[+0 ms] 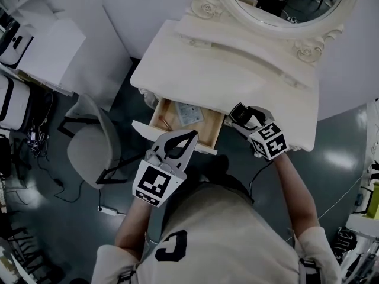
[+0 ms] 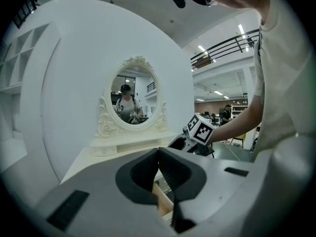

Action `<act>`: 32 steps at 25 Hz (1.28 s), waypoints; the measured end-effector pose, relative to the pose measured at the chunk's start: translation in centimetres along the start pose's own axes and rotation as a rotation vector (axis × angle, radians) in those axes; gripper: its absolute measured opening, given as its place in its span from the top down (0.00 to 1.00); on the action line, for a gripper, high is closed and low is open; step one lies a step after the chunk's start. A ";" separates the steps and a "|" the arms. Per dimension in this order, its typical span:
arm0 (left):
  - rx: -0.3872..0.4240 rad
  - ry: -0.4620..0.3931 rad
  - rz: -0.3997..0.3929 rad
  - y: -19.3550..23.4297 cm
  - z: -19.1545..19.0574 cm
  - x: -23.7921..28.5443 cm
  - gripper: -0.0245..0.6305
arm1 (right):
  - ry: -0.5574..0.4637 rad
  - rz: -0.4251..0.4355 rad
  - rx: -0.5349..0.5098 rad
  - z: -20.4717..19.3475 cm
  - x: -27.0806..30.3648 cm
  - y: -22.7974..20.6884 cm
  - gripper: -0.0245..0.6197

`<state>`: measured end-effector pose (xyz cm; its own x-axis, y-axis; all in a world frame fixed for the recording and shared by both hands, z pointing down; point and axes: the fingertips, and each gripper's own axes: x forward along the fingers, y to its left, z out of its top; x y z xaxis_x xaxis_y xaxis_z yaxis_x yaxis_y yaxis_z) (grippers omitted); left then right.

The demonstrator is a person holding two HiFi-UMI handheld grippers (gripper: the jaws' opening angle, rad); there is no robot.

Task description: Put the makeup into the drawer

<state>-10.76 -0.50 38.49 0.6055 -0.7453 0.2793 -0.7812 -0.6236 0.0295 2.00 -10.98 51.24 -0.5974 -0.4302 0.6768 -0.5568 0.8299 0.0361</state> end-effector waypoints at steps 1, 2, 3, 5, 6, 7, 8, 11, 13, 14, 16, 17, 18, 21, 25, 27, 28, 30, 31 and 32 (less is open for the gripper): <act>-0.002 -0.004 0.004 0.2 -0.1 -0.4 0.88 | -0.009 0.007 -0.014 0.8 0.1 0.7 0.44; -0.005 -0.008 0.008 0.4 -0.2 -0.9 0.88 | -0.018 0.014 -0.028 1.5 0.2 1.4 0.44; -0.007 -0.011 0.012 0.6 -0.4 -1.3 0.88 | -0.026 0.021 -0.042 2.2 0.3 2.1 0.44; -0.013 -0.016 0.020 1.0 -0.7 -2.2 0.88 | -0.039 0.034 -0.065 3.5 0.5 3.5 0.44; -0.017 -0.019 0.024 1.2 -0.9 -2.7 0.88 | -0.045 0.042 -0.074 4.0 0.6 4.3 0.44; -0.021 -0.022 0.027 1.4 -1.0 -3.2 0.88 | -0.050 0.050 -0.081 4.5 0.7 5.0 0.44; -0.024 -0.024 0.029 1.6 -1.2 -3.6 0.88 | -0.054 0.058 -0.088 4.9 0.9 5.7 0.44; -0.031 -0.029 0.030 2.1 -1.7 -4.7 0.88 | -0.055 0.075 -0.110 5.9 1.8 7.9 0.44; -0.038 -0.030 0.023 2.3 -2.1 -5.2 0.88 | -0.043 0.084 -0.119 5.9 2.7 9.1 0.44; -0.042 -0.030 0.018 2.3 -2.3 -5.4 0.88 | -0.034 0.089 -0.123 5.7 3.2 9.6 0.44; -0.049 -0.025 0.011 2.4 -2.6 -5.5 0.88 | -0.012 0.100 -0.127 5.1 4.3 10.5 0.44; -0.053 -0.022 0.009 2.5 -2.7 -5.5 0.88 | 0.001 0.106 -0.126 4.7 4.9 10.8 0.44; -0.057 -0.020 0.008 2.6 -2.8 -5.4 0.88 | 0.015 0.113 -0.121 4.3 5.6 11.0 0.44; -0.076 -0.010 0.015 3.2 -3.2 -5.0 0.88 | 0.049 0.131 -0.099 3.0 8.1 11.3 0.44; -0.096 0.016 0.035 3.8 -3.8 -4.2 0.88 | 0.102 0.165 -0.092 0.9 11.9 12.0 0.44; -0.106 0.029 0.044 4.1 -4.2 -3.9 0.88 | 0.131 0.178 -0.103 -0.4 13.9 12.1 0.44; -0.112 0.037 0.050 4.3 -4.4 -3.6 0.88 | 0.142 0.187 -0.112 -0.9 14.9 12.1 0.44; -0.125 0.055 0.063 4.7 -5.0 -3.0 0.88 | 0.163 0.203 -0.122 -1.8 16.8 12.1 0.44; -0.133 0.063 0.068 4.8 -5.2 -2.7 0.88 | 0.176 0.210 -0.125 -2.3 17.5 12.2 0.44; -0.140 0.070 0.071 4.8 -5.5 -2.5 0.88 | 0.189 0.217 -0.128 -2.7 18.3 12.2 0.44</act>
<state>-16.87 -0.32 43.22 0.5397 -0.7650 0.3514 -0.8382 -0.5272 0.1396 -14.12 -7.78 66.07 -0.5696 -0.1746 0.8032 -0.3438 0.9382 -0.0398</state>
